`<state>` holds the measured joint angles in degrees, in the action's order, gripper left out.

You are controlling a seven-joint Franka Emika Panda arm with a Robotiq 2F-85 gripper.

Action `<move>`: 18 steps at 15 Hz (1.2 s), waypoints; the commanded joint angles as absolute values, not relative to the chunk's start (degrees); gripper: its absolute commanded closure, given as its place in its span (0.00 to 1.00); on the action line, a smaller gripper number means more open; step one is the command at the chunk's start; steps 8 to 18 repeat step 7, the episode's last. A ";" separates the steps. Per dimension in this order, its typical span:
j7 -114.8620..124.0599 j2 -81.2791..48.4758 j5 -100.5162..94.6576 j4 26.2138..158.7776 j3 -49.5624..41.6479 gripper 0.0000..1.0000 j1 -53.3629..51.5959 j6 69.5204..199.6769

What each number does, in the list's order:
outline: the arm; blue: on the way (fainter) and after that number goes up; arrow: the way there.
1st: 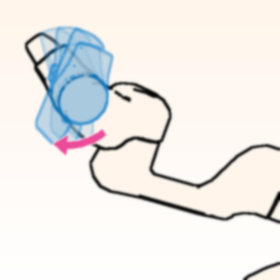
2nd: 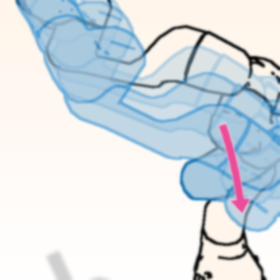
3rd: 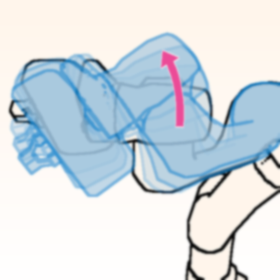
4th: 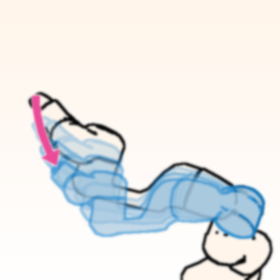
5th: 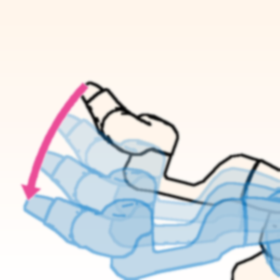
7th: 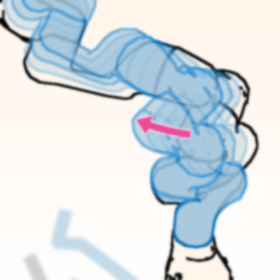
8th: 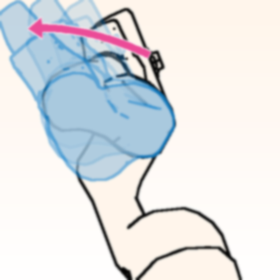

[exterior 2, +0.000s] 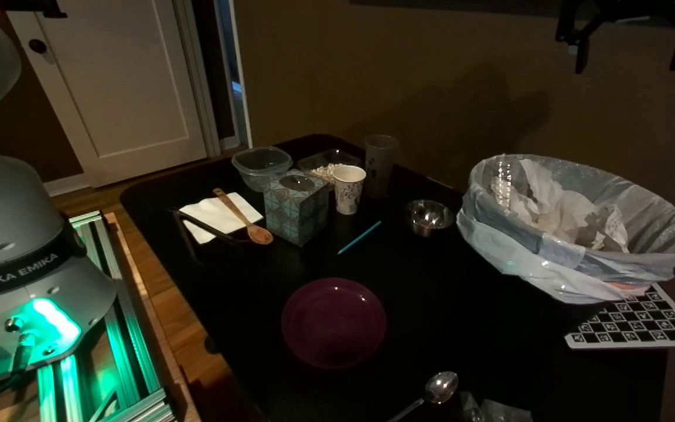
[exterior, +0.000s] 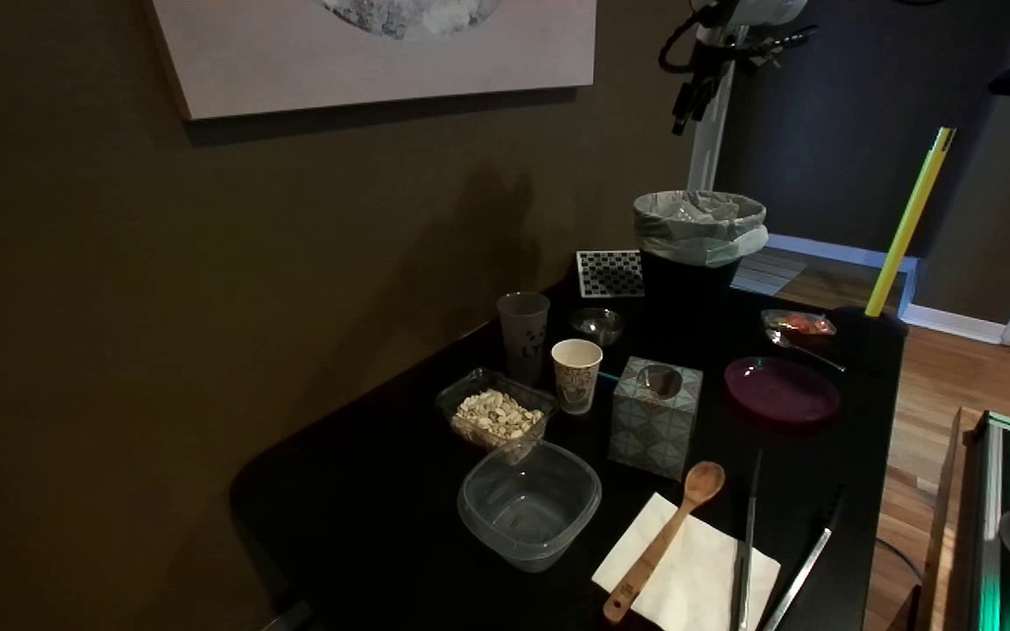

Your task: Put some contents from the bowl onto the white towel, then put the towel in the bin

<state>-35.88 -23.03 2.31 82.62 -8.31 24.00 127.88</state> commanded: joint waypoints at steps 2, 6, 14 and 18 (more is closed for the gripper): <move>-32.33 -13.99 3.19 92.12 -9.34 0.00 23.46 124.55; -33.24 -15.82 2.82 89.23 -9.81 0.00 23.24 125.09; -33.14 -15.38 2.84 89.79 -9.86 0.00 23.16 125.10; -33.14 -15.38 2.84 89.79 -9.86 0.00 23.16 125.10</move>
